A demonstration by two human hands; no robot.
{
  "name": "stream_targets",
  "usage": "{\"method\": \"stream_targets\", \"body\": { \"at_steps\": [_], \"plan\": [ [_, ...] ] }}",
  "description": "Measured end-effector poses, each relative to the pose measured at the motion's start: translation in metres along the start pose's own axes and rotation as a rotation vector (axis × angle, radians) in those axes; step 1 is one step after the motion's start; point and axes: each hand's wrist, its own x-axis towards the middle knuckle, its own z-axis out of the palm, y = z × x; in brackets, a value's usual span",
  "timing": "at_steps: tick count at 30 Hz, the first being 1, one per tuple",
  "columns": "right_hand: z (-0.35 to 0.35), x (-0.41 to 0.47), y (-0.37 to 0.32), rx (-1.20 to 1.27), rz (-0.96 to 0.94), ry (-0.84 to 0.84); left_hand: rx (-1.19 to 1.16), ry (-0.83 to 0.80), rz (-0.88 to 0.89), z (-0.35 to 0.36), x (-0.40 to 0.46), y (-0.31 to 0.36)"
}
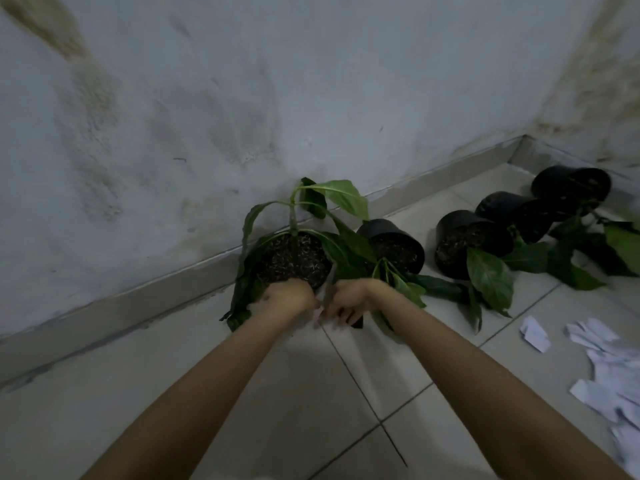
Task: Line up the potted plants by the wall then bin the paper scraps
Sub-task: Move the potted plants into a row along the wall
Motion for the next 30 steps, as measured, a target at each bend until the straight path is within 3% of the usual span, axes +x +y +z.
{"method": "stream_targets", "body": {
  "at_steps": [4,8,12,16,20,23,30],
  "plan": [
    [-0.057,-0.043,-0.002,-0.083,-0.003,0.139,0.025,-0.128,0.227,-0.069,-0.032,0.031],
    [-0.109,-0.078,0.001,-0.113,0.041,0.379,-0.006,-0.184,0.281,-0.113,-0.027,0.061],
    [-0.130,-0.096,0.013,-0.200,0.118,0.511,0.034,-0.019,0.448,-0.118,-0.021,0.083],
    [-0.129,-0.095,0.038,-0.447,0.264,0.593,0.025,0.084,0.521,-0.100,-0.002,0.086],
    [-0.132,-0.066,0.072,-0.446,0.287,0.592,-0.008,0.110,0.474,-0.080,0.026,0.095],
    [-0.142,-0.036,0.087,-0.437,0.218,0.629,-0.074,0.138,0.423,-0.070,0.049,0.106],
    [-0.142,0.025,0.111,-0.323,0.026,0.507,-0.179,0.176,0.211,-0.053,0.086,0.122]
  ]
}}
